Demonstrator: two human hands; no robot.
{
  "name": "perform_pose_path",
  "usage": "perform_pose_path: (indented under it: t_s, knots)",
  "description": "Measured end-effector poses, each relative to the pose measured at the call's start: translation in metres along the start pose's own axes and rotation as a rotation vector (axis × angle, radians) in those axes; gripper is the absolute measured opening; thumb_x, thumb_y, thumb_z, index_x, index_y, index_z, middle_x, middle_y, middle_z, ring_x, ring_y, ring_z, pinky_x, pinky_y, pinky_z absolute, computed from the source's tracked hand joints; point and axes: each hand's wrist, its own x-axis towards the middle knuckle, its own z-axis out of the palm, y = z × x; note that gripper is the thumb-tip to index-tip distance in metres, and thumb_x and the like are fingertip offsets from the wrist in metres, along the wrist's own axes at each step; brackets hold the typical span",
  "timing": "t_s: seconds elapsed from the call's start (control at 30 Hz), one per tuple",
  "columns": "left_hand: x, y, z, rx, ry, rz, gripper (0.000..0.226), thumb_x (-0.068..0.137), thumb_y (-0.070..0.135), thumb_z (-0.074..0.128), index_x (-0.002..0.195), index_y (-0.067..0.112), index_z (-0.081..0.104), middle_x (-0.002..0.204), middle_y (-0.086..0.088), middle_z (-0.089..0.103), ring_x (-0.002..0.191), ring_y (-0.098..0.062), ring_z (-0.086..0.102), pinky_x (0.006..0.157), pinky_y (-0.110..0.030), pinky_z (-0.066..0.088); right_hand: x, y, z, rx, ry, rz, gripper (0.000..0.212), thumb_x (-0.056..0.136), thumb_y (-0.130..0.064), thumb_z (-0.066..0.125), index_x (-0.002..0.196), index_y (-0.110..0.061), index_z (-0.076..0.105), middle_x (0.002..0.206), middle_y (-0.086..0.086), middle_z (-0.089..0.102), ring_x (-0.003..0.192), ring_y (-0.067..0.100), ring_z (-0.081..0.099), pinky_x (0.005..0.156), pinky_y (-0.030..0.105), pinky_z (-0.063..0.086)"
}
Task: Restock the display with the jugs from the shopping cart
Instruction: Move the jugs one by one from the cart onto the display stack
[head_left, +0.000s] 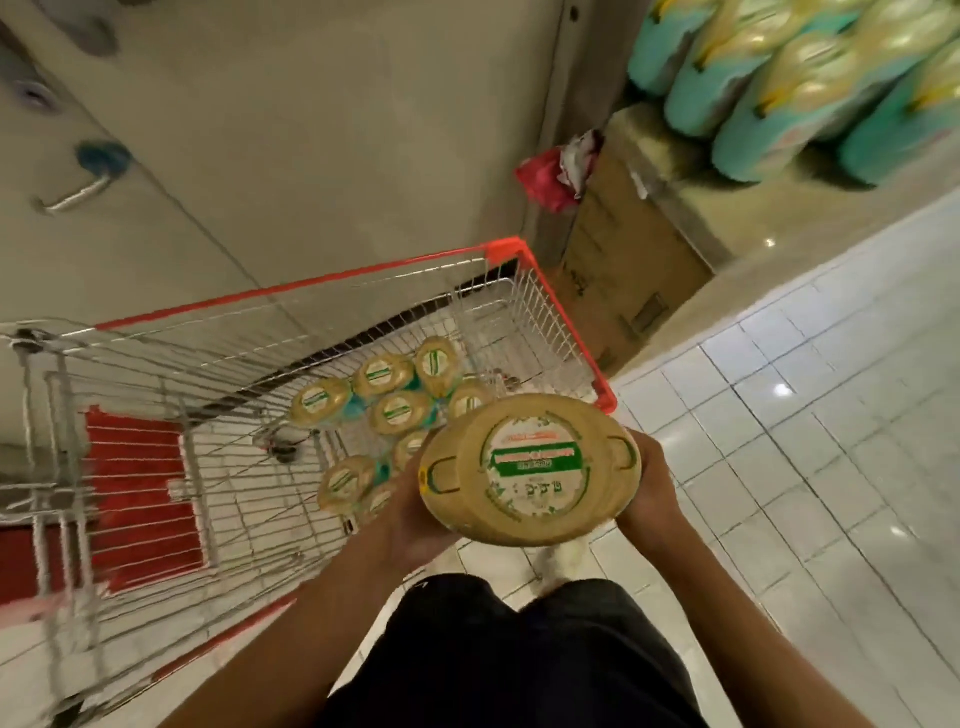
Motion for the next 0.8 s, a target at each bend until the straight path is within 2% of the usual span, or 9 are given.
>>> perform_pose_path:
  t_s: [0.07,0.13,0.27,0.4,0.47,0.53,0.67,0.73,0.8]
  knots:
    - [0.022,-0.018,0.036,0.045,0.123,-0.030,0.036,0.091,0.038,0.069,0.100,0.007,0.084,0.110,-0.017,0.078,0.095,-0.034,0.078,0.073,-0.046,0.064,-0.013,0.003,-0.038,0.025,0.082,0.000,0.014,0.082,-0.019,0.069,0.082,-0.006,0.074,0.072,0.002,0.074,0.067,0.015,0.067,0.064,0.026,0.055]
    - [0.052,-0.036,0.064,0.033,0.159,-0.065,0.054,0.106,0.035,0.041,0.091,0.007,0.085,0.101,-0.015,0.080,0.088,-0.031,0.079,0.067,-0.042,0.064,-0.020,0.006,-0.077,0.025,0.147,-0.002,0.019,0.082,-0.018,0.069,0.081,0.001,0.072,0.070,0.008,0.071,0.066,0.020,0.066,0.063,0.031,0.055]
    - [0.106,-0.069,0.123,0.124,0.093,-0.087,0.033,0.085,0.029,0.062,0.087,0.007,0.085,0.097,-0.015,0.080,0.083,-0.030,0.079,0.063,-0.040,0.064,-0.026,0.018,-0.157,0.015,0.210,0.049,0.023,0.081,-0.016,0.070,0.080,0.006,0.072,0.068,0.008,0.071,0.064,0.022,0.064,0.062,0.036,0.054]
    - [0.158,-0.089,0.170,0.145,0.040,-0.076,0.043,0.059,0.028,0.094,0.096,0.005,0.085,0.104,-0.018,0.079,0.090,-0.032,0.079,0.068,-0.043,0.064,-0.012,0.016,-0.231,-0.005,0.183,0.046,0.008,0.086,-0.020,0.070,0.083,-0.020,0.077,0.073,0.002,0.073,0.070,0.015,0.069,0.066,0.036,0.056]
    - [0.184,-0.095,0.194,0.121,0.087,-0.085,0.034,0.072,0.031,0.083,0.096,0.007,0.085,0.106,-0.017,0.079,0.092,-0.032,0.078,0.071,-0.044,0.064,0.002,0.009,-0.260,-0.021,0.140,0.007,0.015,0.091,-0.021,0.068,0.092,-0.034,0.075,0.080,-0.016,0.072,0.074,0.003,0.069,0.072,0.021,0.054]
    - [0.212,-0.098,0.214,0.099,0.153,-0.073,0.034,0.082,0.034,0.065,0.097,0.009,0.085,0.108,-0.015,0.079,0.093,-0.032,0.078,0.073,-0.045,0.064,0.020,0.005,-0.287,-0.046,0.137,0.028,0.012,0.092,-0.024,0.068,0.098,-0.033,0.073,0.085,-0.017,0.072,0.078,0.003,0.070,0.075,0.018,0.053]
    - [0.264,-0.089,0.250,0.059,0.173,0.017,0.043,0.097,0.042,0.055,0.120,0.015,0.078,0.132,-0.014,0.070,0.115,-0.034,0.070,0.100,-0.052,0.057,0.065,0.009,-0.336,-0.098,0.228,0.090,0.038,0.086,-0.033,0.065,0.118,-0.016,0.073,0.110,-0.004,0.077,0.104,0.013,0.073,0.091,0.036,0.058]
    - [0.295,-0.079,0.264,0.065,0.136,0.031,0.054,0.105,0.051,0.043,0.144,0.017,0.061,0.148,-0.015,0.060,0.136,-0.039,0.054,0.119,-0.060,0.037,0.094,0.009,-0.357,-0.083,0.258,0.135,0.040,0.088,-0.026,0.063,0.127,-0.019,0.069,0.121,-0.005,0.074,0.115,0.012,0.069,0.100,0.041,0.056]
    - [0.327,-0.066,0.278,0.095,0.124,0.090,0.054,0.108,0.053,0.038,0.146,0.021,0.060,0.148,-0.015,0.060,0.139,-0.040,0.052,0.120,-0.063,0.033,0.125,0.010,-0.377,-0.103,0.273,0.169,0.038,0.095,-0.012,0.061,0.132,-0.018,0.065,0.128,-0.002,0.070,0.121,0.013,0.065,0.106,0.046,0.053]
